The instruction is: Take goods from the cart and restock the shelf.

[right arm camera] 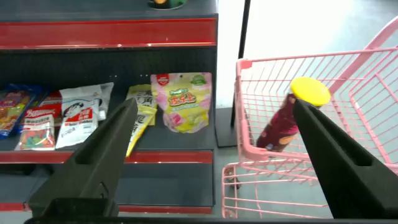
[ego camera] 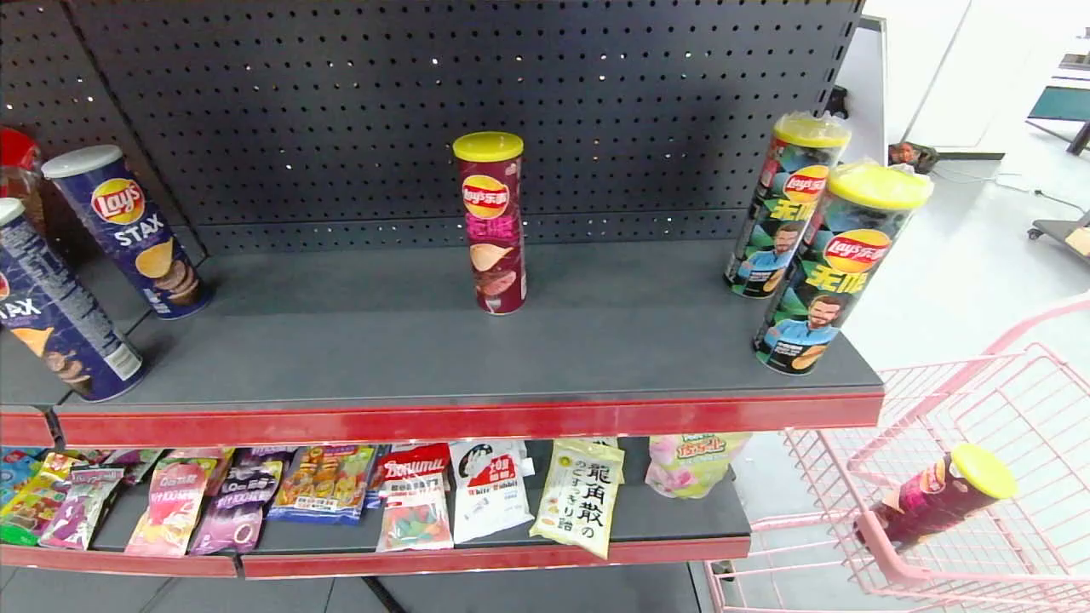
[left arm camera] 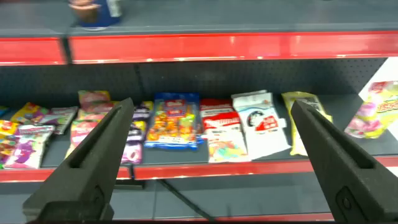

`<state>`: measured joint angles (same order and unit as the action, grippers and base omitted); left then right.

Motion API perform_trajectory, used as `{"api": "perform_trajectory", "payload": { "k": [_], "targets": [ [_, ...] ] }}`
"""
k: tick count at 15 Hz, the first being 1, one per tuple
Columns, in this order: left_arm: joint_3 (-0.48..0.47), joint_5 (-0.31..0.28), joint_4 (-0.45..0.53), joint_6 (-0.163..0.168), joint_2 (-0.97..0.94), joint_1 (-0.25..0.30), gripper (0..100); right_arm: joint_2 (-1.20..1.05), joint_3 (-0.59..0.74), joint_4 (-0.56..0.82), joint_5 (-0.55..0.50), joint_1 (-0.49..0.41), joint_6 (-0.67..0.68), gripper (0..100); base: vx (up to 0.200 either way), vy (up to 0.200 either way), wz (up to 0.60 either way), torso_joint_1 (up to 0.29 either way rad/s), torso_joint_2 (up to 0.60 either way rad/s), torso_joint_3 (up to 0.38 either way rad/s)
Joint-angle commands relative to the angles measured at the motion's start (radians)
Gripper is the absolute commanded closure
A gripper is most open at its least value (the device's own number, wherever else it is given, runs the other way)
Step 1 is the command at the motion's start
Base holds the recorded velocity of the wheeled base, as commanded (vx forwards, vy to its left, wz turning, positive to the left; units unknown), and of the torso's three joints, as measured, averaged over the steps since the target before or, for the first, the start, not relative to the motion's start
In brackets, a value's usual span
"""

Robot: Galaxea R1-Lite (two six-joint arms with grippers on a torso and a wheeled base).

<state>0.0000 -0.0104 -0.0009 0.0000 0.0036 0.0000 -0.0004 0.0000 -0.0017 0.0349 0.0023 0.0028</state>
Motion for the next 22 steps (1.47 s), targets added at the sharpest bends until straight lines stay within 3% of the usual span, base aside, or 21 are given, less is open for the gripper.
{"api": "perform_trajectory", "payload": {
  "k": [1,3,14,22],
  "targets": [
    [0.0,0.0,-0.001,-0.002,-0.001,-0.002,0,0.0,0.0,0.0,0.0,0.001,0.0,0,0.0,0.0,0.0,0.0,0.0,0.0],
    [0.0,0.0,-0.001,-0.002,-0.001,0.0,0,0.0,0.0,0.0,0.0,0.001,0.0,0,0.0,0.0,0.0,0.0,0.0,0.0],
    [0.0,0.0,-0.001,-0.002,-0.001,0.0,0,0.0,0.0,0.0,0.0,0.001,0.0,0,0.0,0.0,-0.6,0.004,0.0,0.001],
    [0.0,0.0,-0.001,-0.002,-0.001,0.0,0,0.0,0.0,0.0,0.0,0.001,0.002,0,0.0,0.0,0.0,0.0,0.0,0.0]
  ]
}}
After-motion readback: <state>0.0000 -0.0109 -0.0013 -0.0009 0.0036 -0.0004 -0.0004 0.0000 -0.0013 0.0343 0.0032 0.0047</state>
